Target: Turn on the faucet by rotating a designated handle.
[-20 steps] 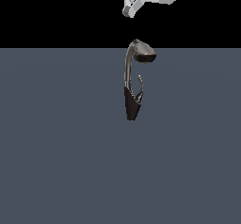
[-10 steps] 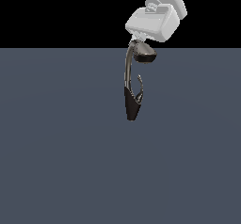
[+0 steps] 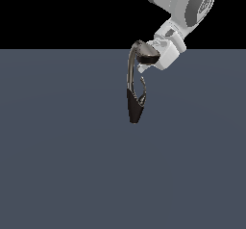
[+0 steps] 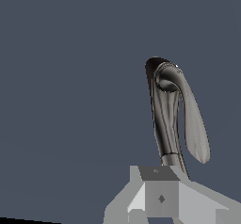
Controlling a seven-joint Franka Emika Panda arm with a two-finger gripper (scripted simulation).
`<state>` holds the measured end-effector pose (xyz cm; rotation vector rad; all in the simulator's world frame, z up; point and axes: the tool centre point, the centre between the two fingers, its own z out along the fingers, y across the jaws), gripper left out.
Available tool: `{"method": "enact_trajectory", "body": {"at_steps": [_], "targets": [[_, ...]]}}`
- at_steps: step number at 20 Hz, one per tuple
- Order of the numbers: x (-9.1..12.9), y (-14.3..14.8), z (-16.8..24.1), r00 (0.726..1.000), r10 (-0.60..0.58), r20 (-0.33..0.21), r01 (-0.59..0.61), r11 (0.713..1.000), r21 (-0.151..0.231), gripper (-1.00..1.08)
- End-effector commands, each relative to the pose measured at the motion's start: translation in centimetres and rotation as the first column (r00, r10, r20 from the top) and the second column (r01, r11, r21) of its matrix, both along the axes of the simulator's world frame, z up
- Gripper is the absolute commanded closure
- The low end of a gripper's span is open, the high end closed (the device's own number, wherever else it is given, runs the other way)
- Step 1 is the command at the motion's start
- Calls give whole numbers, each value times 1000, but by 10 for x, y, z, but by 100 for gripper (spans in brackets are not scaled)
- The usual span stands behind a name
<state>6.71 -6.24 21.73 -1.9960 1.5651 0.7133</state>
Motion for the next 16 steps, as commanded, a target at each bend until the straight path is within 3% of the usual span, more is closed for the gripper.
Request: {"method": "enact_trajectory", "body": {"at_steps": [1,8,16], "targets": [[5,-4,-14,999,-37,-25,37,999,13,108],[11,-9,-37,994,-91,-66,93,995,30,108],[9,-10,-39,993,-96,-70,98,995,31,108]]}}
